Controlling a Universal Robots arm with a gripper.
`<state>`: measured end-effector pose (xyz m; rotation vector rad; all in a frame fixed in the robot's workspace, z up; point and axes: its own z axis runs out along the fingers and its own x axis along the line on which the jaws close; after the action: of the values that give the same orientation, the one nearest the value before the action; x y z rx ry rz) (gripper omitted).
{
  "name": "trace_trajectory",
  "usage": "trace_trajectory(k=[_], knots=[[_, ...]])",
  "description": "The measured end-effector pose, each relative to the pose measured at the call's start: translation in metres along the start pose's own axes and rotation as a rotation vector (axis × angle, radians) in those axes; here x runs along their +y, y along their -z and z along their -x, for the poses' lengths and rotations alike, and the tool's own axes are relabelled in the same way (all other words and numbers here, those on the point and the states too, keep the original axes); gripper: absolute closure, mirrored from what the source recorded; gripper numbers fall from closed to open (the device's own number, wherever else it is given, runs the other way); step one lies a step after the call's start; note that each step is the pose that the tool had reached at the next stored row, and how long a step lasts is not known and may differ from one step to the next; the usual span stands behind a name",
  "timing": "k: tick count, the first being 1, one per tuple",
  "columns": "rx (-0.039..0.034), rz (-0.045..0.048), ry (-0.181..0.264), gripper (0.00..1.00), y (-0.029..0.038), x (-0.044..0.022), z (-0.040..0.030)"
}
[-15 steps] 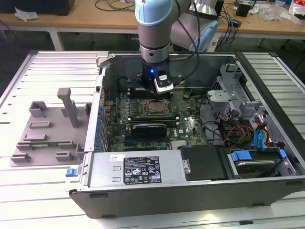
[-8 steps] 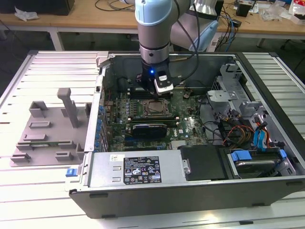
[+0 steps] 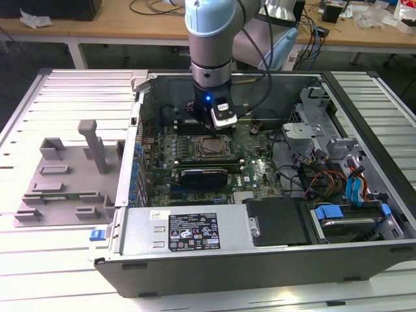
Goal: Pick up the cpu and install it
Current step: 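Install the first cpu locking lever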
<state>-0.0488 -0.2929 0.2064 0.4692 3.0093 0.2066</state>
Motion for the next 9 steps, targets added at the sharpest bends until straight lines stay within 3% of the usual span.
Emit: trace_trajectory(k=[2, 4, 5, 9], knots=[[-0.0001, 0.0001, 0.0, 0.89, 0.0113, 0.0017, 0.0008], [-0.0002, -0.0002, 0.0, 0.89, 0.0161, 0.0024, 0.0011], [-0.0017, -0.0046, 0.0, 0.89, 0.018, 0.0022, 0.0014], [-0.0157, -0.0504, 0.006, 0.89, 0.0189, -0.0029, 0.0031]])
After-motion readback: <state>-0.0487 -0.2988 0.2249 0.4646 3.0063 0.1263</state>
